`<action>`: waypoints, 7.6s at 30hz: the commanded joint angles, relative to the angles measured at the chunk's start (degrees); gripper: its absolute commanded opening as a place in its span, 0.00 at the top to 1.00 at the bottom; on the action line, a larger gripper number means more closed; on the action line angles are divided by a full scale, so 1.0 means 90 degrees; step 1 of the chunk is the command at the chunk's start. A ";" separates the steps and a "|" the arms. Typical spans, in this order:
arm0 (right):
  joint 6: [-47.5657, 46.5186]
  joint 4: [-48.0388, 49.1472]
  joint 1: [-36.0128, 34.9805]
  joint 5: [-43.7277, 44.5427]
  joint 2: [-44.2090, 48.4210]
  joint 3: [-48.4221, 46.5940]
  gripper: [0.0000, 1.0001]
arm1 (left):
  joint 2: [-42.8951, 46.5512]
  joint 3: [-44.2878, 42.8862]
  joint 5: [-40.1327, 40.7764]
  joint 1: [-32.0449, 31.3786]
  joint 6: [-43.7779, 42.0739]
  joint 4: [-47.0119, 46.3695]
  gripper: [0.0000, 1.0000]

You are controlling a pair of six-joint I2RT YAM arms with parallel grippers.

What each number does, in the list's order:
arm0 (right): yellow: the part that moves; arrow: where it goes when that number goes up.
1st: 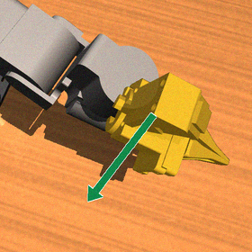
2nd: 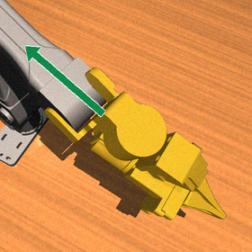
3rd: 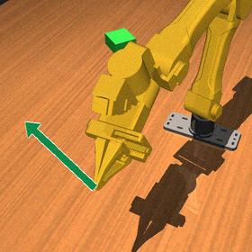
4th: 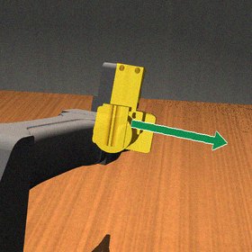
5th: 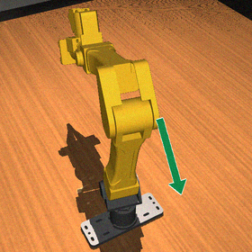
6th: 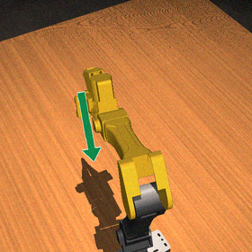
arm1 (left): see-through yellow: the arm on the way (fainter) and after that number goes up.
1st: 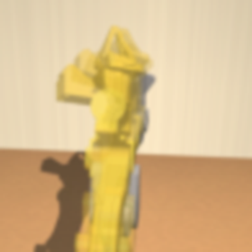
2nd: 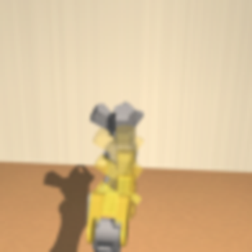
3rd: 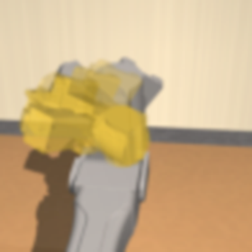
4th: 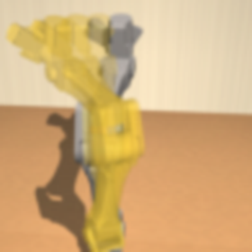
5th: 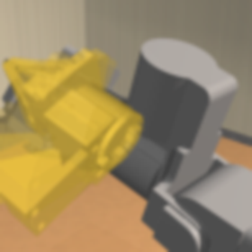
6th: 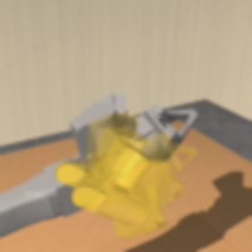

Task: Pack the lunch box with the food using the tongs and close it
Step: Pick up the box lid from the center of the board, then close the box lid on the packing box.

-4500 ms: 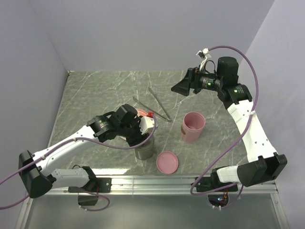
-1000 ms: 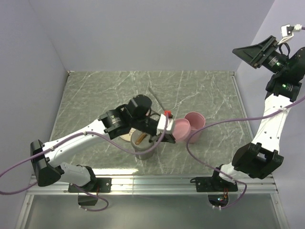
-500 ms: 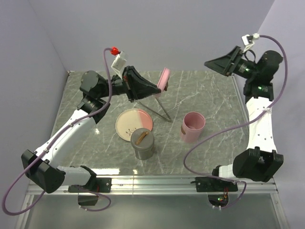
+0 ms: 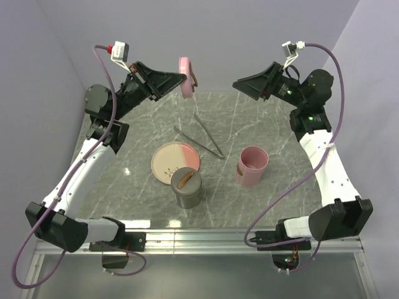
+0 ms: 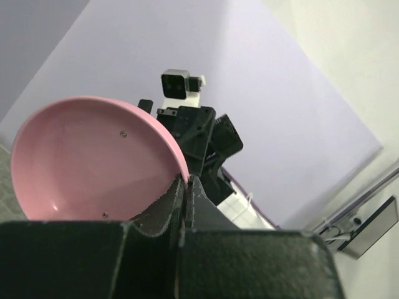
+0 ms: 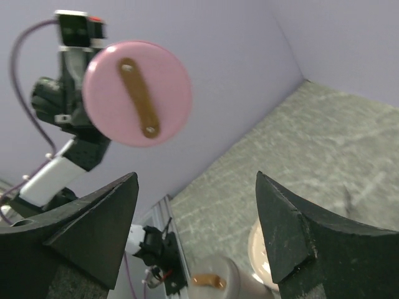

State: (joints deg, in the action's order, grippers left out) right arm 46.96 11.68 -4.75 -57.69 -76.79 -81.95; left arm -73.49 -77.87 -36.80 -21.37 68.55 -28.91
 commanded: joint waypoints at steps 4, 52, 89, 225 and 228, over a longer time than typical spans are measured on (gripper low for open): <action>0.0806 0.1582 -0.0994 0.0668 -0.0508 -0.0395 0.20 | 0.0256 -0.0089 0.0670 0.0273 0.1132 0.0330 1.00; 0.0886 0.2082 -0.2411 0.1039 -0.2112 -0.1402 0.39 | 0.0353 0.0107 0.0465 0.0382 0.1201 0.0214 1.00; 0.0711 0.1730 -0.2548 0.0863 -0.1702 -0.1324 1.00 | 0.0451 0.0302 0.0524 0.0372 0.1055 0.0389 0.87; -0.6800 -0.8124 -0.1698 0.4633 -0.0130 0.0513 0.73 | 0.0773 -0.0118 0.1257 0.0909 -0.6816 0.7030 0.01; -0.6770 -0.8192 -0.1650 0.4458 -0.0052 0.0288 0.69 | 0.0744 -0.0137 0.1266 0.0909 -0.6817 0.7040 0.01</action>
State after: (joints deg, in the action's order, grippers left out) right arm -14.39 -60.20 -19.49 -13.89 -78.00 -75.46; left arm -66.61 -78.02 -24.34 -13.15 6.90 35.03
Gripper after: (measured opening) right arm 0.295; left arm 0.995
